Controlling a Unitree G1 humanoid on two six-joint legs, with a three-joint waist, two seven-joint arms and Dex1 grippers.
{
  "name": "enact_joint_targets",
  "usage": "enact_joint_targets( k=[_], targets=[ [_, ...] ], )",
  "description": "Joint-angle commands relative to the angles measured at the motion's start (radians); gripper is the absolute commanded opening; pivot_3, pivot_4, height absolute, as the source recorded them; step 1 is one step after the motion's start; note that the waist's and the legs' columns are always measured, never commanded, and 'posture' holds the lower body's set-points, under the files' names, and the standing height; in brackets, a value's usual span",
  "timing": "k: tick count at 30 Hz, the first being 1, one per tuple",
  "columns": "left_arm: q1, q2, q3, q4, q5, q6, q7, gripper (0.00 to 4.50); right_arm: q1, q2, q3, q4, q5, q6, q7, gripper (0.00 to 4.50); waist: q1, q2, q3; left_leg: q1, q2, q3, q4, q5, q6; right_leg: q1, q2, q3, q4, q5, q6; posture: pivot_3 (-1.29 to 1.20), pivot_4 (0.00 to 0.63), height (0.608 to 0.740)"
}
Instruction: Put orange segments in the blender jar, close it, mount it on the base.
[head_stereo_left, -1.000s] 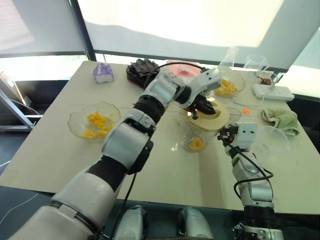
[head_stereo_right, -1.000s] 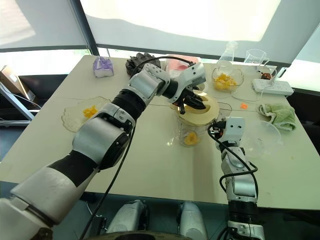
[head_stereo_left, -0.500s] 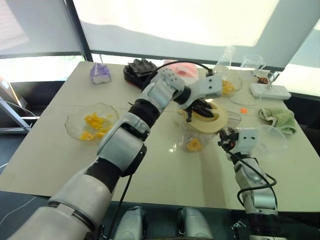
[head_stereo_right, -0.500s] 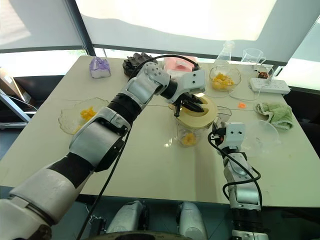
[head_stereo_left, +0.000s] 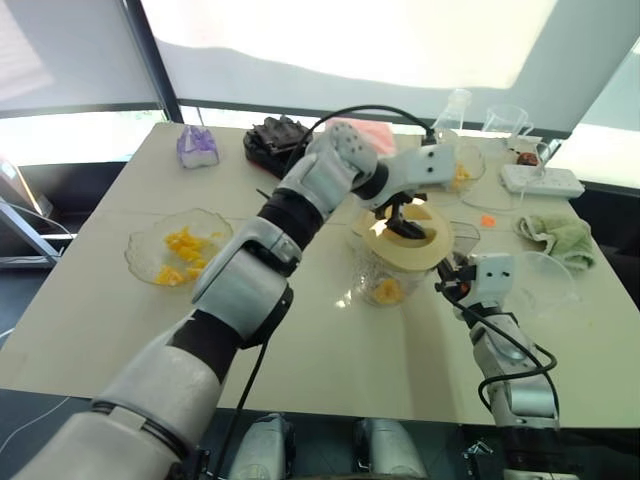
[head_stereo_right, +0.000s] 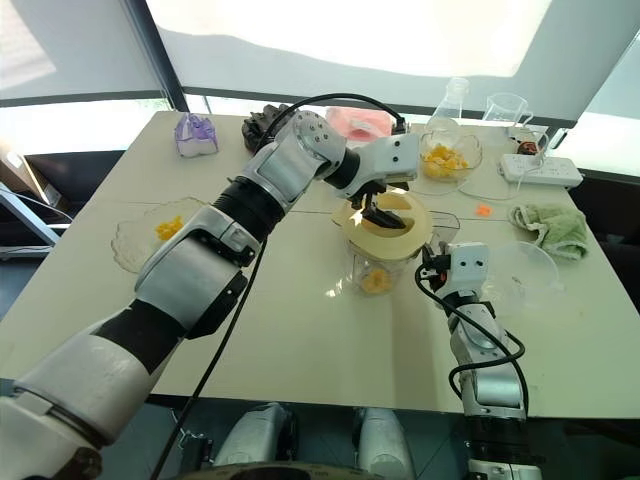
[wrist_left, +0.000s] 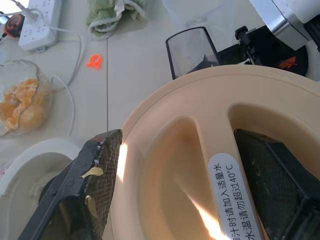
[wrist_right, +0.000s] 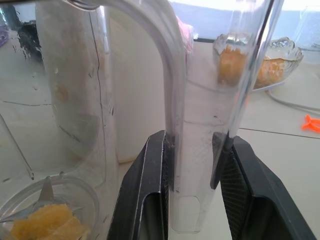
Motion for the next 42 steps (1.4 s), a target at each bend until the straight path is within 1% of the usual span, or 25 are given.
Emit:
enact_joint_targets(
  k=[1, 2, 5, 7, 9, 11, 13, 18, 23, 25, 27, 30, 33, 36, 38, 41, 42],
  targets=[
    [0.031, -0.002, -0.059, 0.071, 0.05, 0.098, -0.017, 3.69, 0.007, -0.034, 0.021, -0.046, -0.043, -0.028, 0.027, 0.82, 0.0, 0.0, 0.0, -0.001, 0.0, 0.0, 0.0, 0.0, 0.0, -0.001, 0.0, 0.0, 0.0, 0.0, 0.0, 0.0, 0.15, 0.74],
    [0.025, -0.002, -0.056, 0.068, 0.045, 0.109, -0.021, 3.69, 0.006, -0.035, 0.021, -0.044, -0.043, -0.029, 0.027, 0.82, 0.0, 0.0, 0.001, -0.001, 0.0, 0.0, 0.0, 0.0, 0.0, -0.001, 0.0, 0.0, 0.0, 0.0, 0.0, 0.0, 0.15, 0.74],
    [-0.062, 0.0, -0.005, 0.056, -0.018, 0.253, -0.102, 3.69, 0.009, -0.038, 0.028, -0.033, -0.047, -0.034, 0.028, 0.82, 0.0, 0.001, 0.005, -0.006, 0.0, 0.0, 0.0, 0.0, 0.0, -0.002, 0.0, 0.0, 0.0, 0.0, 0.0, 0.0, 0.15, 0.74],
    [-0.114, 0.011, 0.02, 0.047, -0.048, 0.323, -0.131, 3.69, 0.013, -0.038, 0.031, -0.03, -0.046, -0.035, 0.028, 0.82, 0.0, 0.001, 0.006, -0.01, -0.001, 0.001, 0.0, 0.0, 0.0, -0.006, 0.003, 0.0, 0.001, 0.0, 0.0, 0.0, 0.15, 0.74],
    [-0.156, 0.023, 0.044, 0.036, -0.07, 0.373, -0.136, 3.69, 0.018, -0.038, 0.034, -0.027, -0.045, -0.035, 0.027, 0.82, -0.001, 0.002, 0.008, -0.017, -0.003, 0.001, 0.0, 0.0, 0.001, -0.016, 0.003, 0.002, 0.008, 0.0, 0.0, 0.0, 0.15, 0.74],
    [-0.194, 0.038, 0.063, 0.022, -0.09, 0.412, -0.139, 3.69, 0.02, -0.038, 0.035, -0.02, -0.043, -0.036, 0.027, 0.82, -0.001, 0.002, 0.01, -0.021, -0.003, 0.001, 0.001, 0.0, 0.001, -0.021, 0.004, 0.002, 0.01, -0.001, 0.002, 0.0, 0.15, 0.74],
    [-0.224, 0.051, 0.076, 0.003, -0.11, 0.438, -0.143, 3.69, 0.02, -0.038, 0.034, -0.013, -0.043, -0.036, 0.027, 0.82, -0.001, 0.003, 0.013, -0.022, -0.004, 0.001, 0.001, 0.0, 0.001, -0.022, 0.006, 0.002, 0.01, 0.0, 0.003, 0.0, 0.15, 0.74],
    [-0.289, 0.084, 0.114, -0.042, -0.16, 0.458, -0.137, 3.69, 0.012, -0.037, 0.036, 0.017, -0.043, -0.034, 0.03, 0.82, -0.001, 0.002, 0.023, -0.022, -0.003, 0.001, 0.001, 0.0, 0.001, -0.022, 0.008, 0.003, 0.01, -0.001, 0.002, 0.0, 0.15, 0.74],
    [-0.298, 0.137, 0.152, -0.135, -0.206, 0.447, -0.121, 3.69, 0.006, -0.037, 0.035, 0.025, -0.047, -0.027, 0.026, 0.82, -0.003, 0.003, 0.024, -0.022, -0.002, 0.001, 0.001, 0.0, 0.001, -0.022, 0.008, 0.004, 0.011, -0.001, 0.002, 0.0, 0.15, 0.74],
    [-0.263, 0.184, 0.175, -0.21, -0.219, 0.402, -0.089, 3.69, 0.002, -0.031, 0.023, 0.022, -0.039, -0.025, 0.015, 0.82, -0.006, 0.003, 0.024, -0.021, -0.002, 0.001, 0.001, 0.0, 0.001, -0.022, 0.008, 0.005, 0.012, -0.001, 0.002, 0.0, 0.15, 0.74],
    [-0.221, 0.231, 0.197, -0.289, -0.241, 0.449, -0.069, 3.69, 0.003, -0.027, 0.013, 0.011, -0.026, -0.022, 0.012, 0.82, -0.008, 0.005, 0.025, -0.021, -0.001, 0.002, 0.001, 0.0, 0.001, -0.023, 0.008, 0.006, 0.013, 0.0, 0.002, 0.0, 0.15, 0.74],
    [-0.096, 0.304, 0.199, -0.452, -0.245, 0.412, -0.031, 3.69, 0.004, -0.026, 0.002, 0.001, -0.01, -0.013, 0.013, 0.82, -0.007, 0.006, 0.025, -0.019, -0.001, 0.002, 0.002, 0.0, 0.001, -0.023, 0.008, 0.007, 0.017, 0.0, 0.002, 0.0, 0.15, 0.74],
    [0.043, 0.363, 0.229, -0.615, -0.279, 0.527, 0.02, 3.69, -0.001, -0.029, -0.01, 0.0, 0.009, -0.004, 0.016, 0.82, -0.005, 0.006, 0.026, -0.015, -0.001, 0.004, 0.002, 0.001, 0.0, -0.022, 0.008, 0.01, 0.023, 0.0, 0.003, 0.0, 0.15, 0.74],
    [0.175, 0.387, 0.295, -0.755, -0.316, 0.624, 0.126, 3.69, -0.01, -0.027, -0.031, 0.0, 0.033, 0.014, 0.016, 0.82, 0.001, 0.005, 0.026, -0.015, -0.001, 0.004, 0.003, 0.002, -0.002, -0.022, 0.007, 0.01, 0.025, 0.0, 0.003, 0.0, 0.15, 0.74],
    [0.256, 0.383, 0.34, -0.849, -0.342, 0.699, 0.201, 3.69, -0.017, -0.02, -0.052, -0.007, 0.063, 0.029, 0.011, 0.82, 0.002, 0.005, 0.026, -0.015, -0.001, 0.004, 0.004, 0.003, -0.004, -0.022, 0.007, 0.011, 0.026, 0.0, 0.003, 0.0, 0.15, 0.74],
    [0.349, 0.356, 0.39, -0.966, -0.384, 0.767, 0.298, 3.69, -0.023, -0.022, -0.073, -0.017, 0.089, 0.048, 0.01, 0.82, 0.003, 0.005, 0.026, -0.015, -0.002, 0.004, 0.004, 0.004, -0.005, -0.021, 0.006, 0.011, 0.026, 0.0, 0.003, 0.0, 0.15, 0.74],
    [0.415, 0.331, 0.421, -1.03, -0.403, 0.797, 0.342, 3.69, -0.022, -0.02, -0.08, -0.041, 0.105, 0.064, 0.008, 0.82, 0.003, 0.005, 0.026, -0.015, -0.002, 0.003, 0.004, 0.004, -0.005, -0.021, 0.006, 0.011, 0.026, 0.0, 0.003, 0.0, 0.15, 0.74]
  ],
)
